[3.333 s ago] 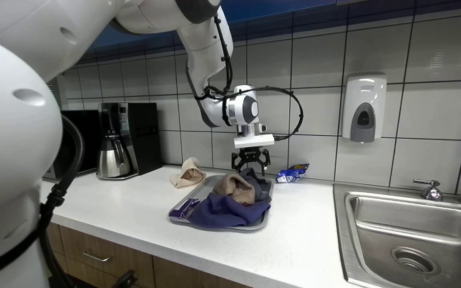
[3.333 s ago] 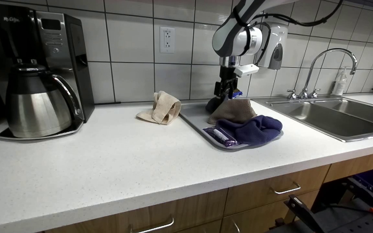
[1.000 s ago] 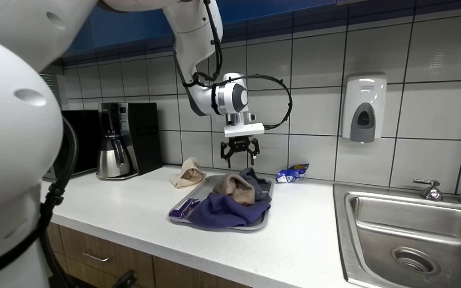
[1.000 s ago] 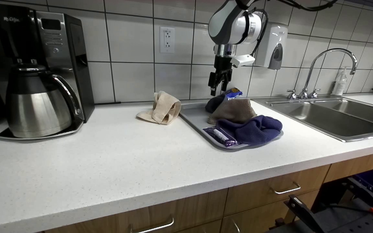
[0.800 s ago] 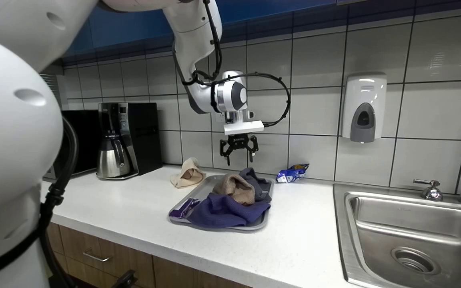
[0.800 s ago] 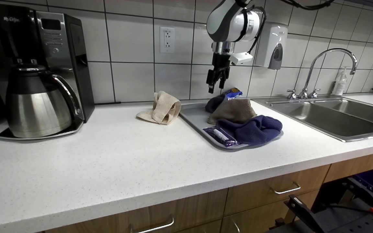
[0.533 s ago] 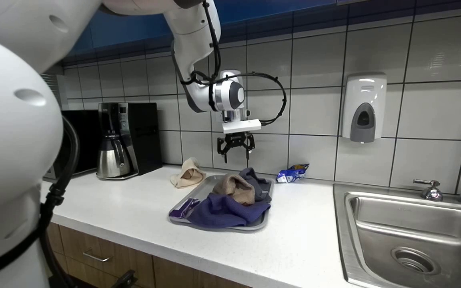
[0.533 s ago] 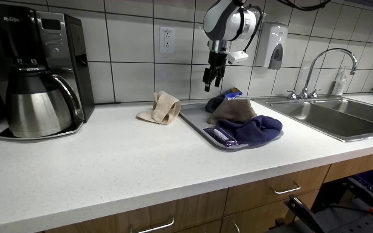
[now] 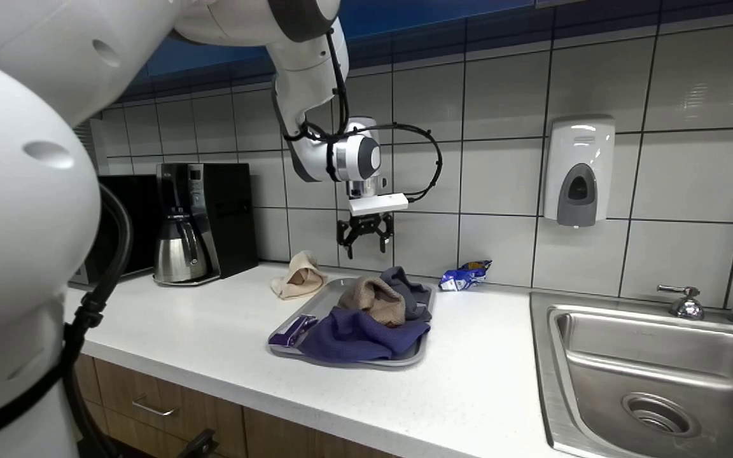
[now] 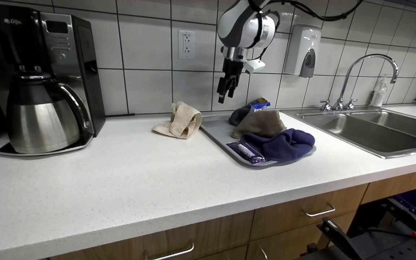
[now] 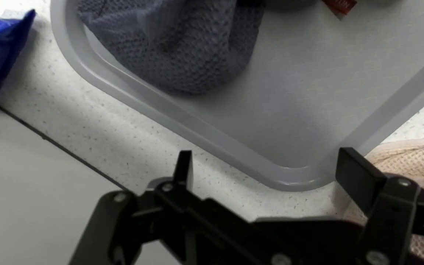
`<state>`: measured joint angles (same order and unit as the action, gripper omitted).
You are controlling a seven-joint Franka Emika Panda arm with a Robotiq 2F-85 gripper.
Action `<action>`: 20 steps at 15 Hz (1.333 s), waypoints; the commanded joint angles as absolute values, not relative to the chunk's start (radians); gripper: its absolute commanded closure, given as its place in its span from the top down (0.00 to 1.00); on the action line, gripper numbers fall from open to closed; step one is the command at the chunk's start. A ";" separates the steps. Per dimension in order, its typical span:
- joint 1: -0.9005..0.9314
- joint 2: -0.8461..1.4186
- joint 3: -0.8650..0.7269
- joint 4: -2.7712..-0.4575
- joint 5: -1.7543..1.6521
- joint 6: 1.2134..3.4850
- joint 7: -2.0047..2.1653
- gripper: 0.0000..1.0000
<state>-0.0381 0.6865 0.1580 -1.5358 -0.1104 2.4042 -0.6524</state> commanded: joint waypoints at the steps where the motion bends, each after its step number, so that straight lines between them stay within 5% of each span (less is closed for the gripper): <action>1: -0.045 0.715 0.192 -1.481 -0.093 2.396 -0.727 1.00; 20: 0.031 0.732 0.219 -1.454 -0.079 2.330 -0.719 1.00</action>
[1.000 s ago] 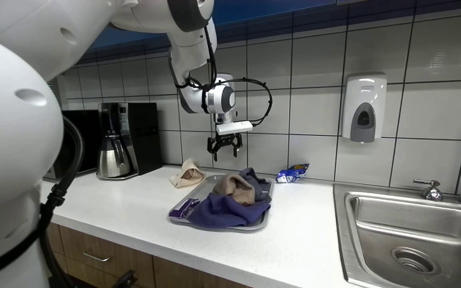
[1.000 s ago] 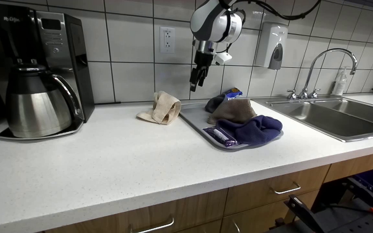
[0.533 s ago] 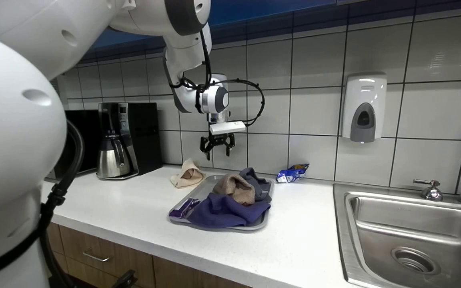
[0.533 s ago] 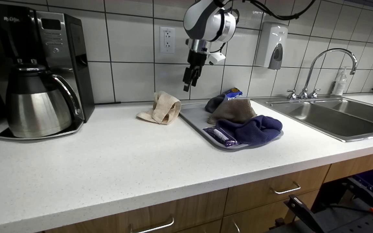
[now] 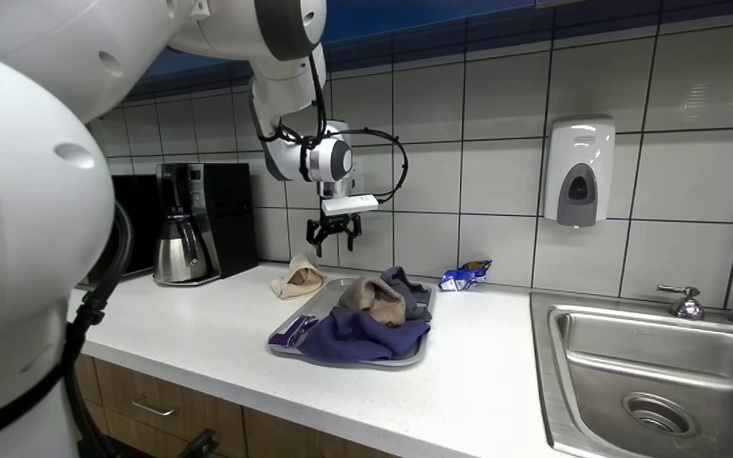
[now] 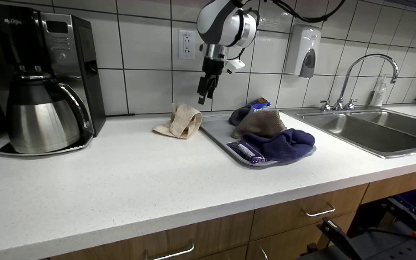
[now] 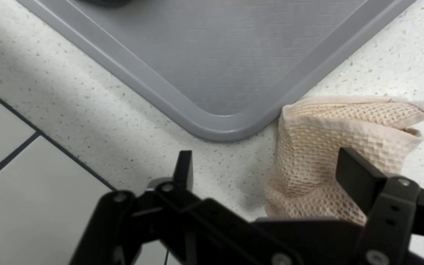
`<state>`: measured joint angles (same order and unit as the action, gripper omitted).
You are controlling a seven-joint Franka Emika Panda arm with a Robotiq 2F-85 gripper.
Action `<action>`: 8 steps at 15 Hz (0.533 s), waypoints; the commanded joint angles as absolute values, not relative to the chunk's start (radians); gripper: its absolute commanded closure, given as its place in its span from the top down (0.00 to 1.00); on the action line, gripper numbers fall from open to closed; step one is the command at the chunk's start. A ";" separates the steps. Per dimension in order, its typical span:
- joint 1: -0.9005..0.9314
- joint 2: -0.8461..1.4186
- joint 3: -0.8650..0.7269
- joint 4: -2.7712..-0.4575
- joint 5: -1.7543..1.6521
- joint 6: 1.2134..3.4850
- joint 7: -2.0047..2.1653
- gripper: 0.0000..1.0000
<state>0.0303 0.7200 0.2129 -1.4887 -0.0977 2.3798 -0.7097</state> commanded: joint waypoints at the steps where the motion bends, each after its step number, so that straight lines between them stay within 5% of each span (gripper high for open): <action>1: 0.037 0.722 0.208 -1.486 -0.094 2.373 -0.711 1.00; 8: 0.037 0.725 0.208 -1.486 -0.094 2.369 -0.711 1.00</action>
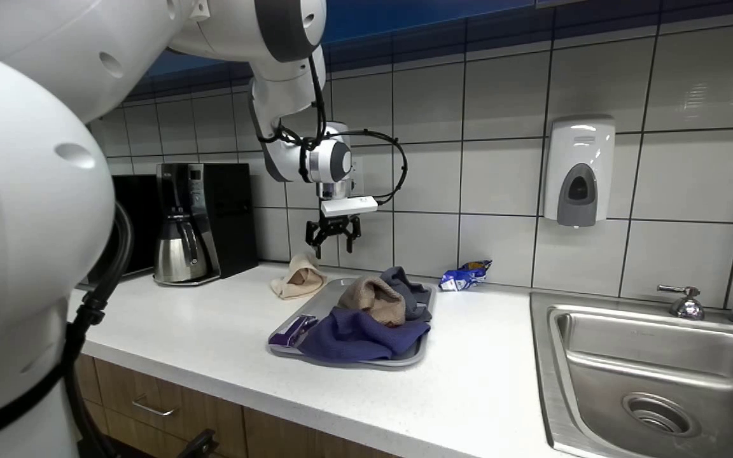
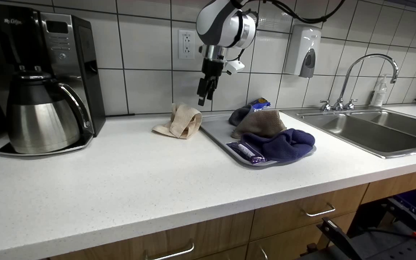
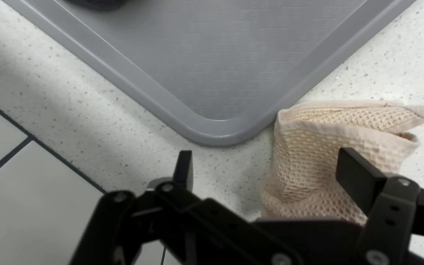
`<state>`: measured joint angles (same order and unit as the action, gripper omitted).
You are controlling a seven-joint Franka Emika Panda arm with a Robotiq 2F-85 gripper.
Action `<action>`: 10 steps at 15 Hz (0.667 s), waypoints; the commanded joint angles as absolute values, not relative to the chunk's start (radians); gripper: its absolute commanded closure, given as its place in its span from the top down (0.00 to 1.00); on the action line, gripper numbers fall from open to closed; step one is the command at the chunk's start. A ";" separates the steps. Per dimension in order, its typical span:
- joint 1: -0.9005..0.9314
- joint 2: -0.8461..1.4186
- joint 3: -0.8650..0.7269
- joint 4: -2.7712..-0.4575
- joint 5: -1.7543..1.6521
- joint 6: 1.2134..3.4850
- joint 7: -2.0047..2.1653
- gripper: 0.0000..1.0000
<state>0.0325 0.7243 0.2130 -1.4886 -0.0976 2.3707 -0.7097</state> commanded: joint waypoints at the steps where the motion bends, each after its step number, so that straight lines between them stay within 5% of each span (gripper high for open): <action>1: 0.037 0.725 0.208 -1.486 -0.094 2.368 -0.711 1.00; 10: 0.086 0.695 0.164 -1.507 -0.140 2.404 -0.619 1.00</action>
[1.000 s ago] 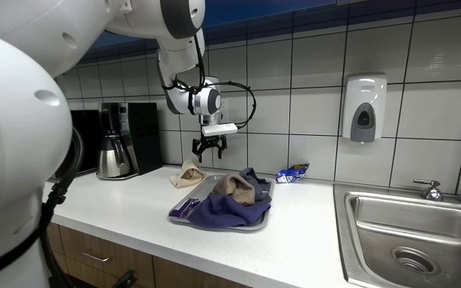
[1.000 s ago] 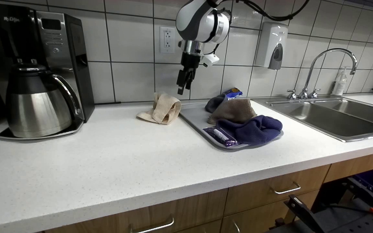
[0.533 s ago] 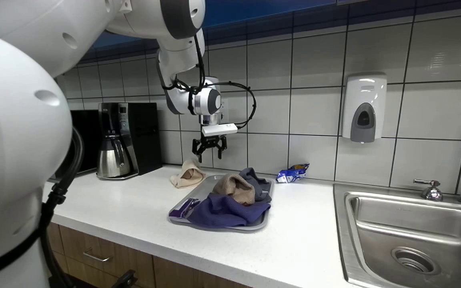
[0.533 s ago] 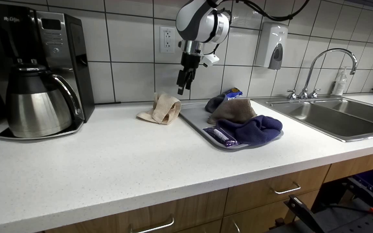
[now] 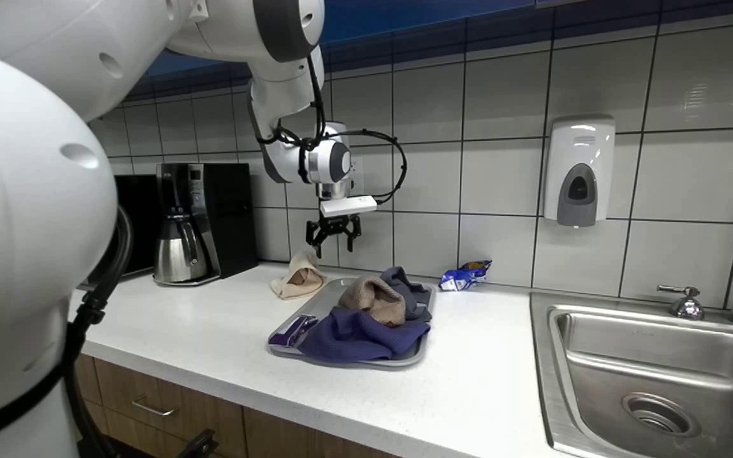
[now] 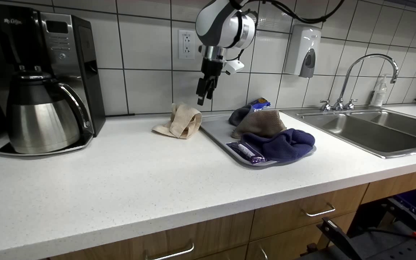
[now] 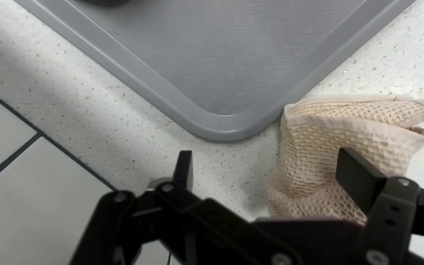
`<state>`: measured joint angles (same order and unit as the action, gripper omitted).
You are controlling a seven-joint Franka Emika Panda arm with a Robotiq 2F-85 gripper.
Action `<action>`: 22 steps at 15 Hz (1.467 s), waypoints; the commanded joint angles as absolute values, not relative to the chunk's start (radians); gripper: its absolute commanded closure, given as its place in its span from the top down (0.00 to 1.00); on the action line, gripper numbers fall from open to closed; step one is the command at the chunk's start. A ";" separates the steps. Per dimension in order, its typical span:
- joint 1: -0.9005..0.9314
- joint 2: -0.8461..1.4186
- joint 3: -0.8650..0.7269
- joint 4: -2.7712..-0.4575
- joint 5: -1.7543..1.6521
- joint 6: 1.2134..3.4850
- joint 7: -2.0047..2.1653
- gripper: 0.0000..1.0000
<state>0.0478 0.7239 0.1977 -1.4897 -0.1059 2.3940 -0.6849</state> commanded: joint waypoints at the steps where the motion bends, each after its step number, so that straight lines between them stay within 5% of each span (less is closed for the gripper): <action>1: 0.095 0.693 0.160 -1.509 -0.147 2.403 -0.603 1.00; 22: 0.219 0.681 0.152 -1.538 -0.178 2.437 -0.372 1.00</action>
<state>0.1995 0.6944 0.1716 -1.5170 -0.1393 2.4114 -0.4349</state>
